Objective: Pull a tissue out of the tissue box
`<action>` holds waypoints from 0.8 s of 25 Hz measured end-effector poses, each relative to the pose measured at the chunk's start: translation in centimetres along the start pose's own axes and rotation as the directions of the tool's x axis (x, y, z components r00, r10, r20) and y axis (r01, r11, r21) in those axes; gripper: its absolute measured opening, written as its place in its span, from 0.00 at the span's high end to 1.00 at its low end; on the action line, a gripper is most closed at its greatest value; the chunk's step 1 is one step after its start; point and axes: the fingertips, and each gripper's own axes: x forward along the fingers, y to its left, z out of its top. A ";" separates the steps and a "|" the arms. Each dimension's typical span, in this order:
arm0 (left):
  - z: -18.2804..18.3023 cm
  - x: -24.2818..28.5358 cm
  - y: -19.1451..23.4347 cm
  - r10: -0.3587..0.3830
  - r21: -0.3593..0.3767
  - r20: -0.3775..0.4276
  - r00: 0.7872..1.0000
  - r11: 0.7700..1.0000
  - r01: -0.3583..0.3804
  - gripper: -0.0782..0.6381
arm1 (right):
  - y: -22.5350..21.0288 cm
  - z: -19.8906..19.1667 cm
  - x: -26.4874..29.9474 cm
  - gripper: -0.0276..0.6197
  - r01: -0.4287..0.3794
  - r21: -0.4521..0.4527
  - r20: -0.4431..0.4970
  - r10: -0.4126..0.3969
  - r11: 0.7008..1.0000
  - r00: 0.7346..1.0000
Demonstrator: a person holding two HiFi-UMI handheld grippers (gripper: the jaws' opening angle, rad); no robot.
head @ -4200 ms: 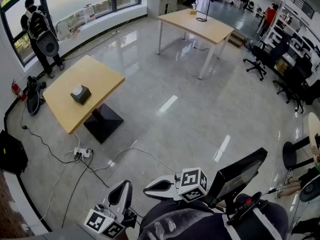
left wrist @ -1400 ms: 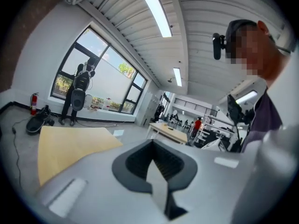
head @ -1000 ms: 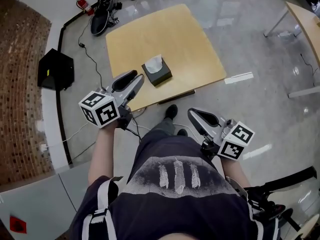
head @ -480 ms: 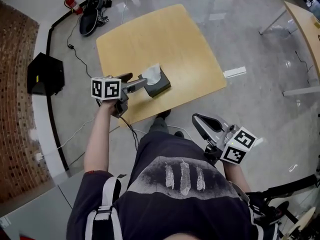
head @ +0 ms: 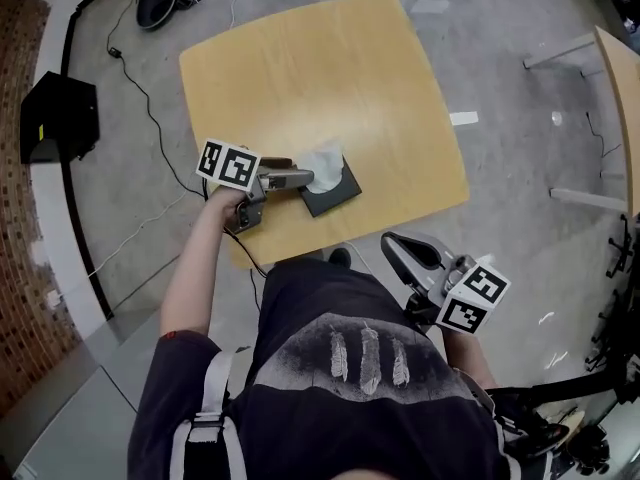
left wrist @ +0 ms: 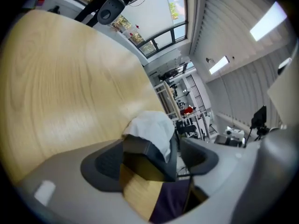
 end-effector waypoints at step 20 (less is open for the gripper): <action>2.1 -0.2 -0.1 -0.092 0.049 0.104 0.990 0.995 0.087 0.80 | 0.3 0.9 4.2 0.96 0.012 -0.015 -0.072 -0.013 1.000 0.997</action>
